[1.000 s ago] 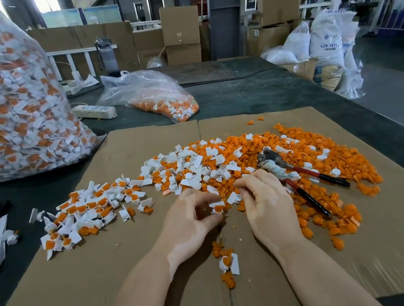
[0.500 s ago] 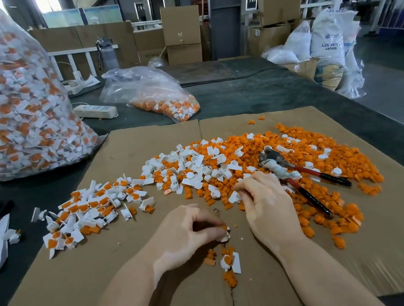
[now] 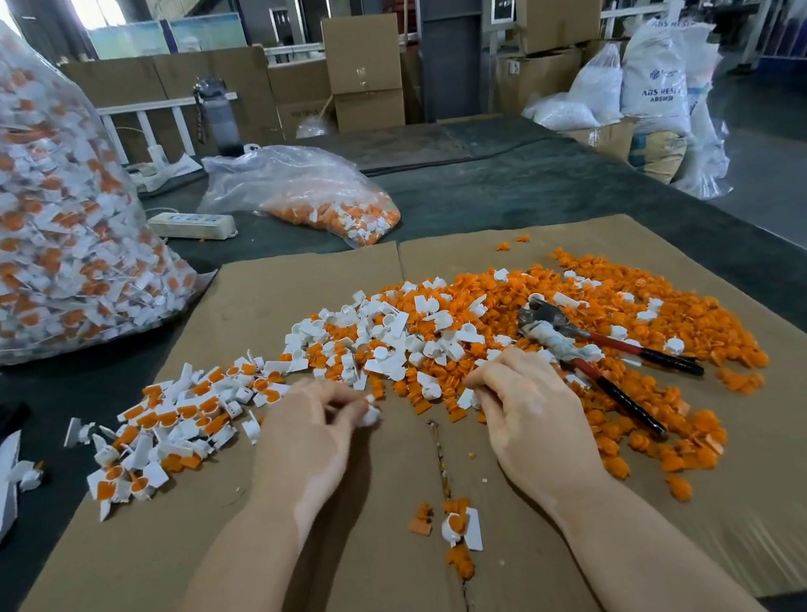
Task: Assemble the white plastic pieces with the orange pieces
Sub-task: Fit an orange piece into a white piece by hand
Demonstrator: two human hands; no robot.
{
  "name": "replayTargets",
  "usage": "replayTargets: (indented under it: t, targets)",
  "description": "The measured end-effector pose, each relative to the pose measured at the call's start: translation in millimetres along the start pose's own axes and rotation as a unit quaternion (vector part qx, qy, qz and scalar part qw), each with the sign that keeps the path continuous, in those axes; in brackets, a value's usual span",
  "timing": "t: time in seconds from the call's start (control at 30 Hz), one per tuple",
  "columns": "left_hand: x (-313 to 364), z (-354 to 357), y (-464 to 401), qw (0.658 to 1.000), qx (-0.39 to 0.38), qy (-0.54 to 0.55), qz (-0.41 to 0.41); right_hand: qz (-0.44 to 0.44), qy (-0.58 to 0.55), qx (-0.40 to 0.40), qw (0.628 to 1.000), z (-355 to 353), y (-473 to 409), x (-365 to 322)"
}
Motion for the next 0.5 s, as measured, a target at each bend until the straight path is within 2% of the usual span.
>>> replayTargets:
  t: [0.17, 0.33, 0.4, 0.5]
  targets:
    - [-23.7, -27.1, -9.7, 0.989, 0.083, -0.113, -0.044, -0.013, 0.009, -0.008, 1.0, 1.7, 0.0, -1.5]
    - [-24.5, -34.8, -12.1, 0.974, 0.122, -0.179, -0.066, -0.02, 0.027, -0.012, 0.999, 3.9, -0.2, -3.5]
    - [-10.0, -26.7, -11.2, 0.983, 0.118, -0.142, -0.023, -0.026, 0.041, -0.016, 0.999, 5.0, -0.7, -5.0]
    - [14.7, -4.7, -9.5, 0.996, 0.068, -0.044, 0.029, -0.042, 0.076, -0.021, 0.996, 5.5, -1.5, -10.2]
Point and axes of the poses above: each hand's wrist, its own y-axis away from the middle knuckle, its own z-axis out of the palm, x = y × z, the point moved 5 cm from there along -y, towards the middle knuckle
